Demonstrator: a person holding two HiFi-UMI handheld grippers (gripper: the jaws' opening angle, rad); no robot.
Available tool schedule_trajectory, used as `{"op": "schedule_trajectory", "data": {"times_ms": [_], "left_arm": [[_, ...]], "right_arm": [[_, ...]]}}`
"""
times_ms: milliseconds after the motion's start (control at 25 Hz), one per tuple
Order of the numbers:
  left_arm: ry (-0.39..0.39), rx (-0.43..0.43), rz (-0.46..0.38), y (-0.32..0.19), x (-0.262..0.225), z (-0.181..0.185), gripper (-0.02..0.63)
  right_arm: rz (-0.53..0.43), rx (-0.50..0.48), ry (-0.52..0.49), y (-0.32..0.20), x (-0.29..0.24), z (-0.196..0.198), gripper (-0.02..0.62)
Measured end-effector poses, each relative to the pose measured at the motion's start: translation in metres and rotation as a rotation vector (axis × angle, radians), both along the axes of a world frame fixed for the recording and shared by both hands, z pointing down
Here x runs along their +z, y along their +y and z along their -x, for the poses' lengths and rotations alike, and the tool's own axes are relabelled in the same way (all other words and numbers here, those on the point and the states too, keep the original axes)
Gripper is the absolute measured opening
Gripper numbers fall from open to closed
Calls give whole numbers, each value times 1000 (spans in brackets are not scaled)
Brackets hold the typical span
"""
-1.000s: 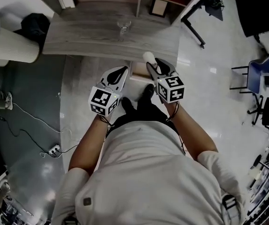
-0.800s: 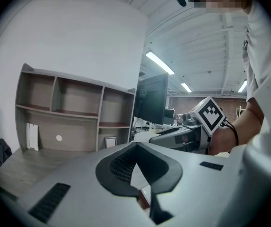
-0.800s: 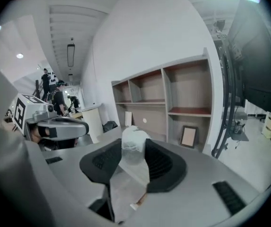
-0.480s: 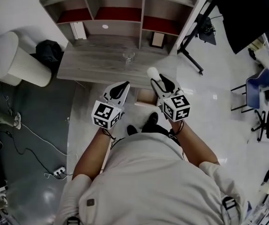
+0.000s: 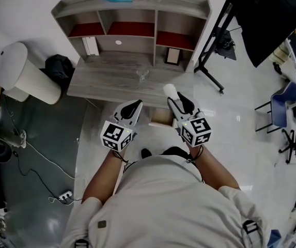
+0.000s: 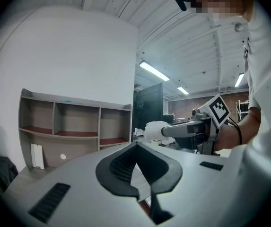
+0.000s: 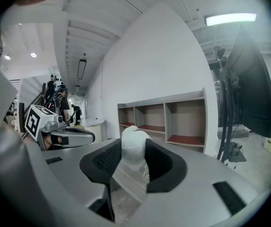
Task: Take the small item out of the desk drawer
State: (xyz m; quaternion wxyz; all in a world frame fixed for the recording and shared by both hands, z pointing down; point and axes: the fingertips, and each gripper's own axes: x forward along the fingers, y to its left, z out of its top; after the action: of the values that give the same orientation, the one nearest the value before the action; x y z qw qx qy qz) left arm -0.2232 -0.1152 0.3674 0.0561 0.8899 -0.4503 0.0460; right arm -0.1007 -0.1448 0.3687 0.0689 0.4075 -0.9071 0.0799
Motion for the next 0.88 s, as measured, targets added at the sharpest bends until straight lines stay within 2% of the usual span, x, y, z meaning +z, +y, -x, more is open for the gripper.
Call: {"op": "schedule_trajectory", "data": {"times_ms": [200, 400, 680, 880], "left_arm": [[-11, -21, -5, 13, -2, -19, 15], [14, -62, 4, 28, -8, -43, 15], [6, -92, -4, 71, -12, -104, 15], [-6, -80, 0, 113, -15, -143, 15]], "right_arm": [[0, -22, -18, 8, 0, -20, 164], [3, -63, -23, 21, -4, -44, 164], [3, -111, -30, 63, -5, -98, 164], [-3, -147, -43, 100, -4, -128, 165]]}}
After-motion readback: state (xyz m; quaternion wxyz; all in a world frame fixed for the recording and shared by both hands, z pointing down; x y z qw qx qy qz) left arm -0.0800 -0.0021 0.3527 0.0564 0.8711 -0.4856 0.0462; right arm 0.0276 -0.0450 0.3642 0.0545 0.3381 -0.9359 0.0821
